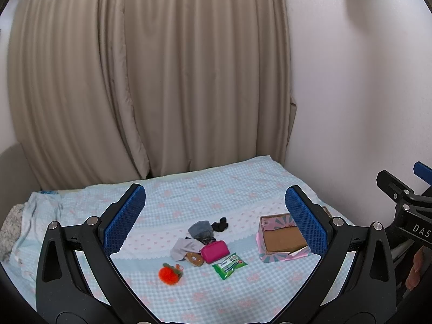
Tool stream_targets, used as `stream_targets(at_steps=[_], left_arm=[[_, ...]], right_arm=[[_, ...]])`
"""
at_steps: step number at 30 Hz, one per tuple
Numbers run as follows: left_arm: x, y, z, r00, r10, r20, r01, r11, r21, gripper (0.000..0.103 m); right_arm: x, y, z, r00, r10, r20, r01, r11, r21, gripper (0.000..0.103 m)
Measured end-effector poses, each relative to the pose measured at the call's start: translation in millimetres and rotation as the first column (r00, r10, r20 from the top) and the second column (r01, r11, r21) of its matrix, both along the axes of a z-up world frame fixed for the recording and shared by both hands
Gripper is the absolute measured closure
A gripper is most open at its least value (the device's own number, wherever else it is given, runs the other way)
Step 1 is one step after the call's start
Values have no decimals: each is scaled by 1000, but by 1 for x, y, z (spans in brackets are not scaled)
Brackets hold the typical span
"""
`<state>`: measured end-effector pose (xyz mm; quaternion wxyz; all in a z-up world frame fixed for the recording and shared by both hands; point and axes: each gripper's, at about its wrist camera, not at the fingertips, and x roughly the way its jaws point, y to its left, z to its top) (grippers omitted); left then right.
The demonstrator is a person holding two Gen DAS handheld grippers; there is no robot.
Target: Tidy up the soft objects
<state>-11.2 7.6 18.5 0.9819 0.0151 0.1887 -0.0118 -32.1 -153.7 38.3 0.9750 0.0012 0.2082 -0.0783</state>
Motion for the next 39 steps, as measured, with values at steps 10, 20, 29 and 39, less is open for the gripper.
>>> stream_targets(at_steps=[10, 20, 29, 39], left_arm=[[1, 0, -2, 1000, 0, 0, 0, 1000, -2, 0], [2, 0, -3, 1000, -1, 1, 1, 1000, 4, 0], [2, -1, -4, 1000, 0, 3, -1, 1000, 5, 0], [6, -4, -1, 999, 25, -28, -25, 1000, -1, 0]], right_arm=[[0, 2, -2, 1000, 0, 6, 0, 1000, 6, 0], [2, 1, -5, 1000, 1, 15, -1, 1000, 13, 0], [5, 1, -7, 1000, 0, 19, 0, 1000, 15, 0], [7, -2, -7, 1000, 11, 12, -11, 1000, 22, 0]])
